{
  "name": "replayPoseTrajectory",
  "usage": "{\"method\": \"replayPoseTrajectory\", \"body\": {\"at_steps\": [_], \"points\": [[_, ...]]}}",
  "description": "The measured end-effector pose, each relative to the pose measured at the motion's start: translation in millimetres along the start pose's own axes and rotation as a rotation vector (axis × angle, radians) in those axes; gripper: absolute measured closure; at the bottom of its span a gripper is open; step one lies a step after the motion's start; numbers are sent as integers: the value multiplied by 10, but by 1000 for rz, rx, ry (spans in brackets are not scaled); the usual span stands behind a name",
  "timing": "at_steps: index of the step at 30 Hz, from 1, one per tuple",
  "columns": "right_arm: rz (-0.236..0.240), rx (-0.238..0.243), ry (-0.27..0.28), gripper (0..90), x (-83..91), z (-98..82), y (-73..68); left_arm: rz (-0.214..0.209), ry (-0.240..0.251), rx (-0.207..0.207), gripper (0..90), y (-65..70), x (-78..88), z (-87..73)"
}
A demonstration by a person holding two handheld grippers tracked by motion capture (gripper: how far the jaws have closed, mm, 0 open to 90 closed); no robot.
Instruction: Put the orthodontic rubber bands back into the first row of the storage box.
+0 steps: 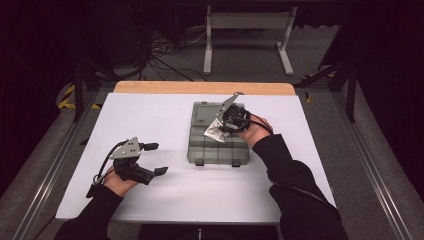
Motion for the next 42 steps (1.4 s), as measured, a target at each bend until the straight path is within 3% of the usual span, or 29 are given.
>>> {"method": "replayPoseTrajectory", "body": {"at_steps": [33,38,42], "points": [[84,-7,-24,856,-354,-19,-112,-3,-1,4,112,9,-5,-1],[102,-33,-18,853,-385,-38,-102,-3,-2,5,112,7,-5,-1],[92,-35,-17,771,-378,-29,-97,-3,-1,4,112,10,-4,0]]}}
Point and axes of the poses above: each handheld gripper's, and its own axes: x roughly backward along the jaws, z roughly out of its top, y roughly to its right, the point moved 3 cm from there along -x, roughly forward along the jaws, and after that the axes turned 8 degrees about -y, right-handed, at the moved point
